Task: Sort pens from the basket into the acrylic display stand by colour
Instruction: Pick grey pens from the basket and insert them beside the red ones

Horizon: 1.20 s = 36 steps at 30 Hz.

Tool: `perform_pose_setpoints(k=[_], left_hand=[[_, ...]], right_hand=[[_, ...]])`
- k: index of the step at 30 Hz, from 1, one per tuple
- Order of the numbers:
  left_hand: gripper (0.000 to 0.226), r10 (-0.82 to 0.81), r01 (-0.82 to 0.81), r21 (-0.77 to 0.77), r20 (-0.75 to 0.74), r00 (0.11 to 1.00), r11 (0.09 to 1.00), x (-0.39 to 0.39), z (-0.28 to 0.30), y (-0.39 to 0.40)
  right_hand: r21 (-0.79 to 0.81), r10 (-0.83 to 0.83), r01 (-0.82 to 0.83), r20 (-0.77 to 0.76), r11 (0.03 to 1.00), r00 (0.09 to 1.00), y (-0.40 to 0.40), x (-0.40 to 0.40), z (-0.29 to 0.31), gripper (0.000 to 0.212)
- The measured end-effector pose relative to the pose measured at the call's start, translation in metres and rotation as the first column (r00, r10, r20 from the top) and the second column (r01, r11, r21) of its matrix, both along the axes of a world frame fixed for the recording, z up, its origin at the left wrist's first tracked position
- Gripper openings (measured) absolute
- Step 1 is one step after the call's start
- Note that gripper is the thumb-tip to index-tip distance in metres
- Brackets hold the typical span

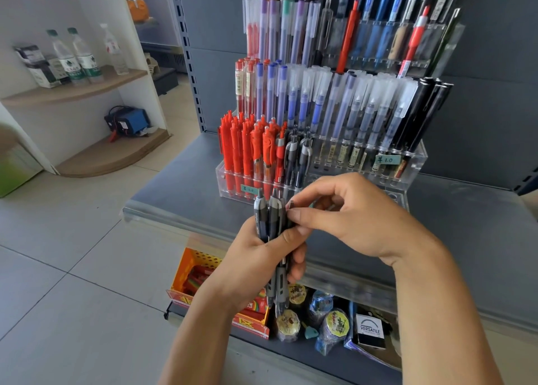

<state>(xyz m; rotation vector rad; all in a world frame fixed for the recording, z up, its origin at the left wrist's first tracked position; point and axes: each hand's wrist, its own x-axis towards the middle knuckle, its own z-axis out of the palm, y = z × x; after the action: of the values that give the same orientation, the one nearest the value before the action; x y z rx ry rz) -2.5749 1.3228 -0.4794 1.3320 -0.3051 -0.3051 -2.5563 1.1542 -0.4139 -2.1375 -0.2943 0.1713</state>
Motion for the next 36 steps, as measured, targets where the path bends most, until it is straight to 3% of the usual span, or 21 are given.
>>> perform_pose_setpoints(k=[7,14,20,26,31,36], left_hand=[[0.025,-0.055,0.056,0.051,-0.023,0.998,0.997,-0.001,0.001,0.000],[0.023,-0.039,0.041,0.042,-0.042,0.998,0.998,-0.001,-0.003,0.001],[0.020,-0.025,0.025,0.027,-0.021,0.999,0.999,0.002,-0.003,0.000],[0.021,0.004,-0.005,-0.009,-0.063,0.998,1.000,0.003,-0.006,-0.001],[0.025,0.033,-0.035,-0.022,-0.078,0.996,0.999,0.005,-0.007,0.001],[0.030,0.020,-0.021,-0.018,-0.054,0.998,1.000,0.005,-0.007,0.000]], right_hand=[[0.356,-0.191,0.158,0.058,0.921,0.980,-0.008,0.003,0.003,0.006],[0.328,-0.106,0.104,-0.010,0.939,0.994,-0.008,0.004,-0.001,0.029],[0.479,-0.239,0.184,0.056,0.859,0.969,-0.009,0.006,0.001,0.030],[0.695,-0.517,0.247,0.207,0.675,0.831,-0.020,0.011,0.008,0.027],[0.669,-0.643,0.304,0.340,0.679,0.686,-0.021,0.017,0.004,0.025],[0.630,-0.642,0.304,0.419,0.715,0.642,-0.015,0.019,0.001,0.026]])
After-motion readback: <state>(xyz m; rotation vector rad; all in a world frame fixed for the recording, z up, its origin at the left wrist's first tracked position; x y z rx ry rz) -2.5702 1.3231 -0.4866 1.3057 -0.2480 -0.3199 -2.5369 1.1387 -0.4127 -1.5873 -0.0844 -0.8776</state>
